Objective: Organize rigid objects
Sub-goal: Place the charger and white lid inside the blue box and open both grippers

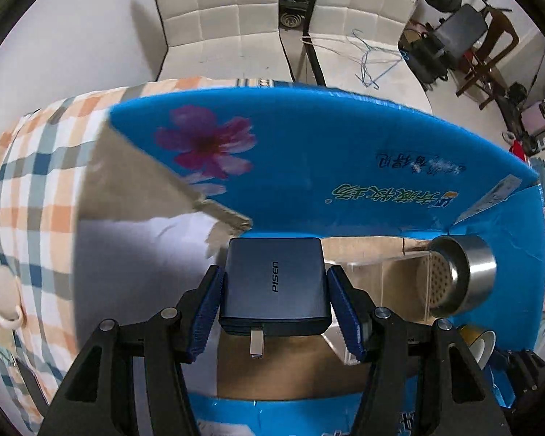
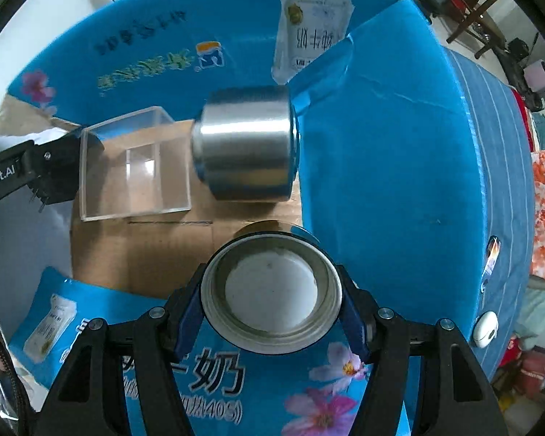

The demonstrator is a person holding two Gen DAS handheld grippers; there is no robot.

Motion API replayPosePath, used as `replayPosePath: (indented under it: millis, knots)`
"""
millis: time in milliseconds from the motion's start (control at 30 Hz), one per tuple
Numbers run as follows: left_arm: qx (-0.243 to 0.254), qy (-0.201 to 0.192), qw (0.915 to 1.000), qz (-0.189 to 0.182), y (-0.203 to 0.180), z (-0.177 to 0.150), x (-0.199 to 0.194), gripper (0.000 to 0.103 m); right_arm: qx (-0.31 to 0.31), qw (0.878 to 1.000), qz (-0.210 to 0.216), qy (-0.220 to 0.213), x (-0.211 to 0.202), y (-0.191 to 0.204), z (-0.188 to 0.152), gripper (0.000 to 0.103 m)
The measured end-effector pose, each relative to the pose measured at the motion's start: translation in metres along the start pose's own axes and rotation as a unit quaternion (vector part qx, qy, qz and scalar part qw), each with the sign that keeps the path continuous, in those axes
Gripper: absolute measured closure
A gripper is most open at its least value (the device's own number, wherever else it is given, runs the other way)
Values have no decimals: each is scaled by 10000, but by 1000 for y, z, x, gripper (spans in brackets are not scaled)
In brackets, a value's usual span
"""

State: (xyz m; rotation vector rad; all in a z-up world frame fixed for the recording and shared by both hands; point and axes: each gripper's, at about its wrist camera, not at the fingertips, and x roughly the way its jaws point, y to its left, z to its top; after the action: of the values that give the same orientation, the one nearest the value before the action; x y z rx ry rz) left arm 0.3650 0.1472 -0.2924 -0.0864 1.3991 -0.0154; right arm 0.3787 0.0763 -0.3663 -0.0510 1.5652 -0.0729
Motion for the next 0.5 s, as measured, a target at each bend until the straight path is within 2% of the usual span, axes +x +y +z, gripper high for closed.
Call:
replayPosePath:
  millis: [200, 367, 500]
  knots:
    - [325, -16, 9993, 207, -14, 0, 7, 47, -21, 9998, -30, 193, 17, 4, 10, 35]
    - [240, 285, 9991, 201, -11, 1, 23, 46, 26, 9991, 19, 433, 35, 6, 17, 35]
    - [179, 351, 9991, 162, -10, 1, 21, 45, 1, 9984, 37, 556, 46, 10, 17, 35]
